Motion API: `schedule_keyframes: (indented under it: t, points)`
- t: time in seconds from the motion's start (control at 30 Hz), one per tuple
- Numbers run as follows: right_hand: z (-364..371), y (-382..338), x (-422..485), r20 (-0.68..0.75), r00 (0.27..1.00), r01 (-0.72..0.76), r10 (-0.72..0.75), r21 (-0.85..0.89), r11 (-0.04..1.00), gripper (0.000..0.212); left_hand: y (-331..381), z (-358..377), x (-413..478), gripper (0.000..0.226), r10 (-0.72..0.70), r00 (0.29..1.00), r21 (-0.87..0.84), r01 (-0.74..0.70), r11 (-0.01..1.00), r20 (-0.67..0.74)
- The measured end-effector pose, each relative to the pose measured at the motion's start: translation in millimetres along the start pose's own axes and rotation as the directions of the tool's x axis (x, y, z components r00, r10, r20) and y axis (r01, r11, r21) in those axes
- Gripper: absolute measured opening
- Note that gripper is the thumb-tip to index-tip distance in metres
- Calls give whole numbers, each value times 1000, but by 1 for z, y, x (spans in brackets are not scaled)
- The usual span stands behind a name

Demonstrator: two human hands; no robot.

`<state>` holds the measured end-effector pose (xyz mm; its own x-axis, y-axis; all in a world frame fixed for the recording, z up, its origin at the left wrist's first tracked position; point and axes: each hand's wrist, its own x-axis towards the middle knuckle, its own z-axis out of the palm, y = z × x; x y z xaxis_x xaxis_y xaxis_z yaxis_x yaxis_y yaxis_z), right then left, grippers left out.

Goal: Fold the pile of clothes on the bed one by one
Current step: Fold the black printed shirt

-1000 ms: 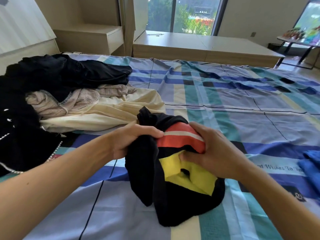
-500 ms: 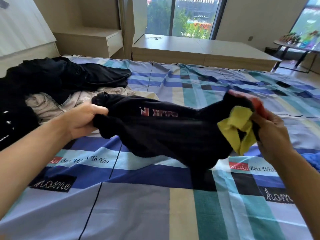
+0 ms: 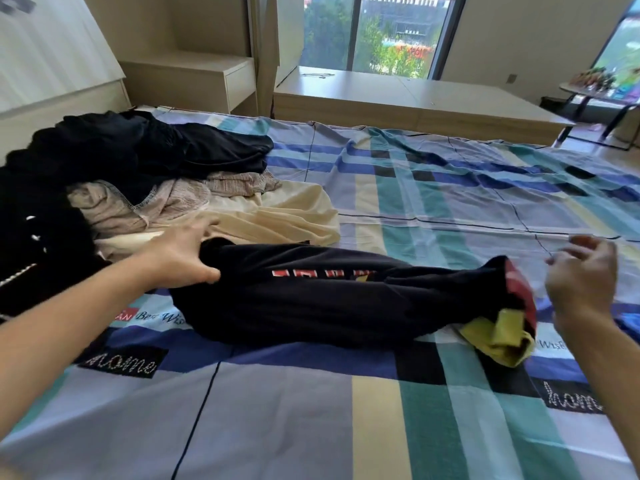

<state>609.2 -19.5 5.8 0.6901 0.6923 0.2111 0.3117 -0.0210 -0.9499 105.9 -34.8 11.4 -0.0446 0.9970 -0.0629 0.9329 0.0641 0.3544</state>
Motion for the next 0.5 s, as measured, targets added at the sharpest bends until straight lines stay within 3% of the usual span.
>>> schedule_keyframes:
  t: [0.07, 0.1, 0.17, 0.23, 0.27, 0.33, 0.4, 0.43, 0.5]
  points:
    - [16, -22, -28, 186, 959, 221, -215, -12, 975, 19, 21, 12, 1, 91, 166, 985, -2, -166, 986, -45]
    - [27, -30, -44, 347, 894, 310, -284, -21, 950, 14, 32, 19, 2, 84, 243, 968, -19, -245, 969, -63]
    - [45, -40, -82, 709, 631, 475, -316, -31, 879, 4, 51, 34, 3, 73, 336, 940, -38, -338, 940, -63]
    - [62, -31, -109, 883, 405, 676, -238, -114, 728, 21, 61, 50, 6, 78, 341, 940, -53, -340, 939, -7]
    - [68, -25, -118, 913, 349, 781, -209, -161, 603, 32, 64, 57, 7, 84, 327, 944, -50, -325, 944, 32]
    - [75, -18, -128, 932, 327, 881, -158, -239, 409, 44, 66, 63, 8, 103, 268, 955, -23, -268, 963, 125]
    - [77, -20, -131, 929, 354, 867, -110, -282, 411, 47, 70, 62, 6, 111, 209, 959, 43, -221, 974, 194]
    - [77, -21, -132, 923, 370, 847, -105, -289, 446, 46, 72, 62, 3, 100, 190, 958, 54, -206, 977, 214]
    - [76, -23, -135, 904, 420, 807, -79, -333, 487, 50, 78, 63, 5, 46, 189, 955, -55, -181, 982, 230]
